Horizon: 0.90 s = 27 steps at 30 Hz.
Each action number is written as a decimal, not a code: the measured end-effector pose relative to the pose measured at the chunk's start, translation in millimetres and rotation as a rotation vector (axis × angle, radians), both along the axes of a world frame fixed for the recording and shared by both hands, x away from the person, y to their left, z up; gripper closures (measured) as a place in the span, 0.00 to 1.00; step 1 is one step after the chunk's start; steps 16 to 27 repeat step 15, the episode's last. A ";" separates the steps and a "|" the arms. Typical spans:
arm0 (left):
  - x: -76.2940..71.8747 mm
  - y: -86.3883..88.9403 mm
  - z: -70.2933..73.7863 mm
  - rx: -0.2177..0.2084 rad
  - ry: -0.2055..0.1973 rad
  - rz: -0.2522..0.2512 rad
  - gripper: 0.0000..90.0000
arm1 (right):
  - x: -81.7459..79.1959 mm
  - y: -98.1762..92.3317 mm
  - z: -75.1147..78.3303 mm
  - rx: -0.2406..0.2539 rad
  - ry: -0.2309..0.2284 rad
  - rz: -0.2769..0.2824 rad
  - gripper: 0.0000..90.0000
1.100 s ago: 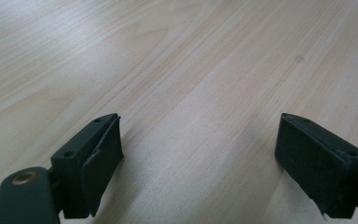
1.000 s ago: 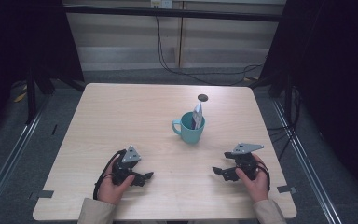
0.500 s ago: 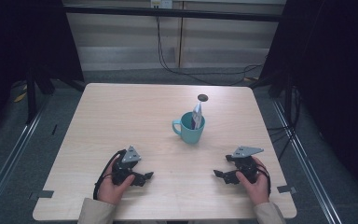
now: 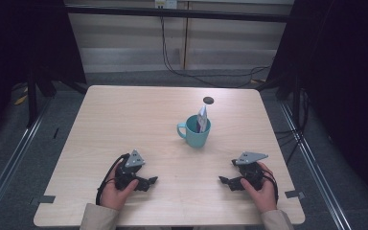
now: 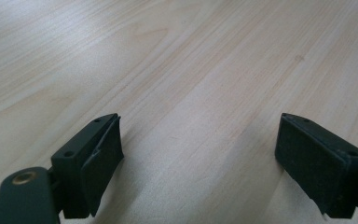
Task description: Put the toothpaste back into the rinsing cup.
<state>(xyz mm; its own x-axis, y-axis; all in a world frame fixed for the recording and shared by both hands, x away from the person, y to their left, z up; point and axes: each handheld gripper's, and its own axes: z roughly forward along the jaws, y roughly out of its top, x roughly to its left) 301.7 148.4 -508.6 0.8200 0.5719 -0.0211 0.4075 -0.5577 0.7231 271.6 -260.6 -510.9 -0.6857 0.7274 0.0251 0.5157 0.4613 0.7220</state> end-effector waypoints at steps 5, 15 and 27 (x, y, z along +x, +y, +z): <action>0.0 0.0 0.0 0.000 0.000 0.000 0.16 | 0.0 0.1 0.0 -0.001 0.000 -0.004 0.15; 0.0 0.0 0.0 0.000 0.000 0.000 0.16 | 0.0 0.1 0.0 -0.001 0.000 -0.004 0.15; 0.0 0.0 0.0 0.000 0.000 0.000 0.16 | 0.0 0.1 0.0 -0.001 0.000 -0.004 0.15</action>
